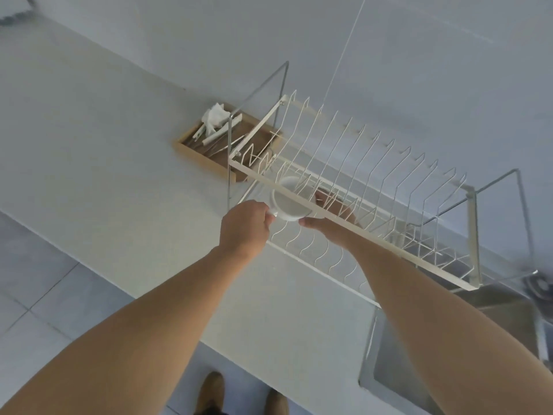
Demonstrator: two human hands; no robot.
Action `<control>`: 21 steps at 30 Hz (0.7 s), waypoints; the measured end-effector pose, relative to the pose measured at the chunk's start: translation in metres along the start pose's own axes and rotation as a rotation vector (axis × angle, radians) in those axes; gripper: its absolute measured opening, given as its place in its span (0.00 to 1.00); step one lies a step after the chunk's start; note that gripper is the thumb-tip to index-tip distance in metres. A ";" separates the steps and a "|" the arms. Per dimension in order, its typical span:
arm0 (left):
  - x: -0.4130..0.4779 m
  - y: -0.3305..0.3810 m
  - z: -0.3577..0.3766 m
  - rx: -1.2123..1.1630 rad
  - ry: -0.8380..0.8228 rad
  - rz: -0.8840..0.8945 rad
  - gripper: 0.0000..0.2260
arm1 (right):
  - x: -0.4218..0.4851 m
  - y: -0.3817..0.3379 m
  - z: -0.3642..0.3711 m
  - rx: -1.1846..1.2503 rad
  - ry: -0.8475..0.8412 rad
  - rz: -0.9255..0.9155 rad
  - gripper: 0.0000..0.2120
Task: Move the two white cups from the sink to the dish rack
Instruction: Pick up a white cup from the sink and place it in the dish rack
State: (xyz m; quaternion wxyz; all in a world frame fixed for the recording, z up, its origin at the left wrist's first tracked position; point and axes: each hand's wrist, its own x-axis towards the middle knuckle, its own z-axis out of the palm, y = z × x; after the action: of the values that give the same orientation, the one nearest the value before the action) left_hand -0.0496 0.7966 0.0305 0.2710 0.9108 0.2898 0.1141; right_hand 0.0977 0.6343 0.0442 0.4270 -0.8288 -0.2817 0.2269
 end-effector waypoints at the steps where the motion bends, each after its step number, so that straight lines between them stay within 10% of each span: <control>1: 0.004 -0.001 0.002 -0.009 0.006 0.003 0.09 | 0.002 -0.001 -0.001 -0.012 0.002 -0.013 0.32; 21: 0.005 -0.008 0.013 -0.058 -0.028 -0.019 0.13 | 0.031 0.006 0.012 -0.023 -0.036 0.138 0.32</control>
State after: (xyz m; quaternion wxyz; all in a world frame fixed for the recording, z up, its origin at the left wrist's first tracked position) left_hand -0.0446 0.7992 0.0151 0.3022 0.9013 0.2911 0.1073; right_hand 0.1143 0.6588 0.0290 0.3956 -0.8469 -0.2339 0.2676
